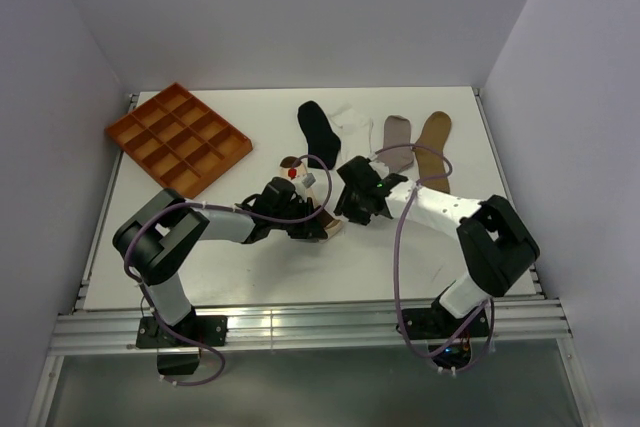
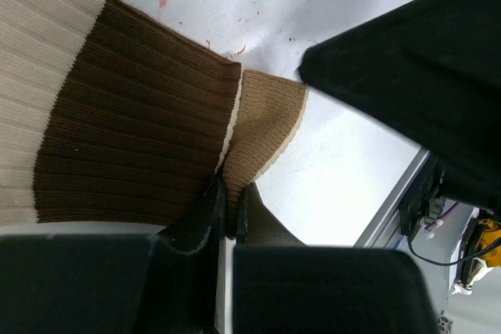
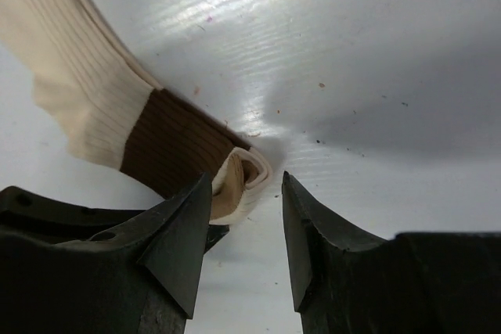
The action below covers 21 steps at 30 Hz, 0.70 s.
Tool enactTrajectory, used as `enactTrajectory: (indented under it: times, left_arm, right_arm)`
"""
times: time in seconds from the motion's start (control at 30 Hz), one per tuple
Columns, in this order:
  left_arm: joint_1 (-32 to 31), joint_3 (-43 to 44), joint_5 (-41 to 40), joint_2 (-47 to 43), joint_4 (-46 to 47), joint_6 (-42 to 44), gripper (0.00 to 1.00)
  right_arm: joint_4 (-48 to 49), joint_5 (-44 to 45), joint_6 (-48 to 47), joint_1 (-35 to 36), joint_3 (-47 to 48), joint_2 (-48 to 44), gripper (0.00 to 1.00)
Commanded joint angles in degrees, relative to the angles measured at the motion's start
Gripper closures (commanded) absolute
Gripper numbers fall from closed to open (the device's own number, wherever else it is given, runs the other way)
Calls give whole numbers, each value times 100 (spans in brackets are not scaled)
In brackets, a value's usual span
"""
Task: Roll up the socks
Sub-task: Roll the sock at the center of the board.
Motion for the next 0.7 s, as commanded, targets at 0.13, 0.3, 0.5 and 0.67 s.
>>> enactTrajectory:
  times: [0.13,0.3,0.5,0.67]
  left_arm:
    - [7,-172,-49,-25,-121,-23,100]
    - [-2,-208,-40,-7,-94,-58,100]
    - [-2,-208,-31,28,-85,-76,100]
    - [-2,-190,-4,28,-85,-93,100]
  right_arm:
    - [-827,183,105,181,453,286,56]
    - [-326,-28,360,173,32,-40,62]
    - [219,-143,642,173,-391,-269,68]
    - [553,-239,633,173,-488,-234,69]
